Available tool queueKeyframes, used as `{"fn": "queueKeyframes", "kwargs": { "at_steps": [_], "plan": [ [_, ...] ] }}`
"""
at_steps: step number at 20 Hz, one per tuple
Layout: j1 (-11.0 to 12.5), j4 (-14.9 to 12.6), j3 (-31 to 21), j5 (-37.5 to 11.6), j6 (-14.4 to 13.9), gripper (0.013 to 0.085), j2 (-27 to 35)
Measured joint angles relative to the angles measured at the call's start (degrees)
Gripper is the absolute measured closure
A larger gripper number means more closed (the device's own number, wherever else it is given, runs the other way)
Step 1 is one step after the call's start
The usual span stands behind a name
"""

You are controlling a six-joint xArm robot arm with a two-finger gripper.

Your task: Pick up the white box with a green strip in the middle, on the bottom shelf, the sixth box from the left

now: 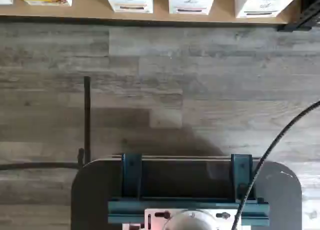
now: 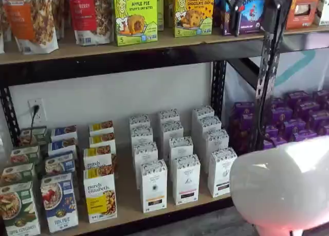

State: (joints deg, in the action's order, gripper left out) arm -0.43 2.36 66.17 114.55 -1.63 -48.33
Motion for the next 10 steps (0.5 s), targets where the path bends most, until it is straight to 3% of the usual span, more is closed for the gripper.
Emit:
{"fn": "queueKeyframes", "kwargs": {
  "at_steps": [2, 10],
  "plan": [
    [-0.64, -0.72, -2.46, -4.87, -0.3, 0.013, -2.43],
    [-0.84, -0.5, -3.1, -6.76, -0.57, 0.013, -1.61]
  ]
}}
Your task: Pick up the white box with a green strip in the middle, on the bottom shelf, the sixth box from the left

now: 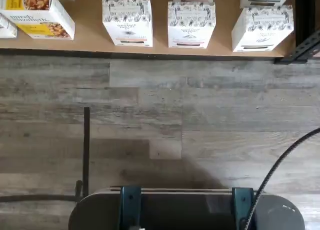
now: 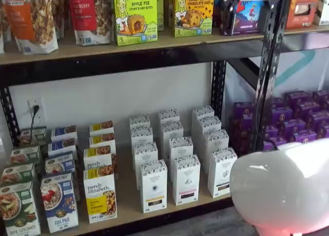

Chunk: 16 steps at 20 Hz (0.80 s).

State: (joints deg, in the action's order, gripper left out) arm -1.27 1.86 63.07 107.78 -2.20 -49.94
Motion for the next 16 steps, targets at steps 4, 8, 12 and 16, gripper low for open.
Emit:
{"fn": "queueKeyframes", "kwargs": {
  "at_steps": [4, 8, 12, 16],
  "plan": [
    [-0.03, 0.51, -1.09, -0.22, -0.18, 0.013, 0.07],
    [-0.89, 0.06, -3.15, -0.93, -0.86, 0.013, -0.29],
    [-0.89, -0.2, -6.24, -2.78, -0.79, 0.013, -1.02],
    [-0.54, -0.2, -9.71, -5.68, -0.44, 0.013, -2.0]
  ]
}}
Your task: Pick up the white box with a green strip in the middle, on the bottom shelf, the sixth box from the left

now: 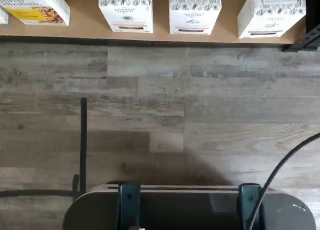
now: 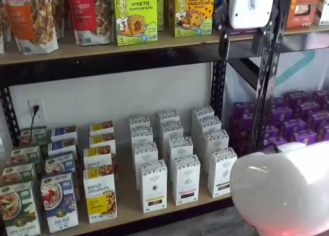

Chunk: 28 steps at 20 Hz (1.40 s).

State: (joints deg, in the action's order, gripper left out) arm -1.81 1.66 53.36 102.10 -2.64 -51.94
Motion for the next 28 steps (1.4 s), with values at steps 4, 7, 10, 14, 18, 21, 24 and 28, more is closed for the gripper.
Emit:
{"fn": "queueKeyframes", "kwargs": {
  "at_steps": [4, 7, 10, 14, 18, 21, 24, 28],
  "plan": [
    [0.84, 0.34, -4.74, -4.21, 0.85, 0.013, -0.83],
    [1.91, 1.15, -7.03, -6.13, 1.84, 0.013, -0.89],
    [3.6, 2.15, -10.93, -10.06, 3.63, 0.013, -1.07],
    [5.0, 2.85, -15.34, -15.12, 5.36, 0.013, -0.65],
    [5.59, 2.69, -18.42, -18.89, 6.2, 0.013, -0.05],
    [6.64, 2.89, -21.26, -22.66, 7.52, 0.013, 0.57],
    [7.75, 3.36, -23.46, -25.84, 8.95, 0.013, 1.07],
    [9.09, 3.58, -26.33, -30.75, 10.75, 0.013, 2.64]
  ]
}}
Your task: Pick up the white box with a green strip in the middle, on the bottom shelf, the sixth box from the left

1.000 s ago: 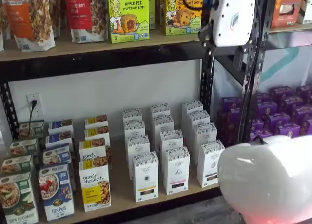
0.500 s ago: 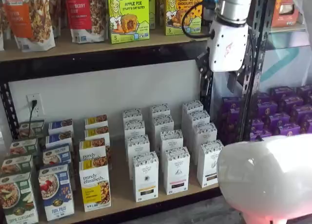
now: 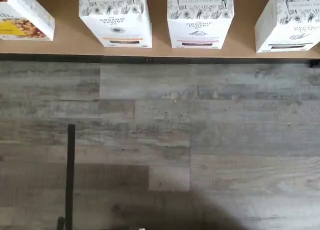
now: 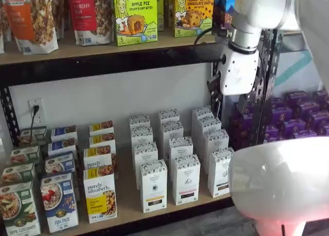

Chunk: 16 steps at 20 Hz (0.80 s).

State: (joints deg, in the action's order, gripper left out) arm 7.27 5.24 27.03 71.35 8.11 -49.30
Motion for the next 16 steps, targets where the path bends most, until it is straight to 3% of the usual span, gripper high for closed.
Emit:
{"fn": "queueKeyframes", "kwargs": {
  "at_steps": [16],
  "plan": [
    [4.99, 0.43, -6.73, -22.65, 7.12, 0.013, 16.41]
  ]
}}
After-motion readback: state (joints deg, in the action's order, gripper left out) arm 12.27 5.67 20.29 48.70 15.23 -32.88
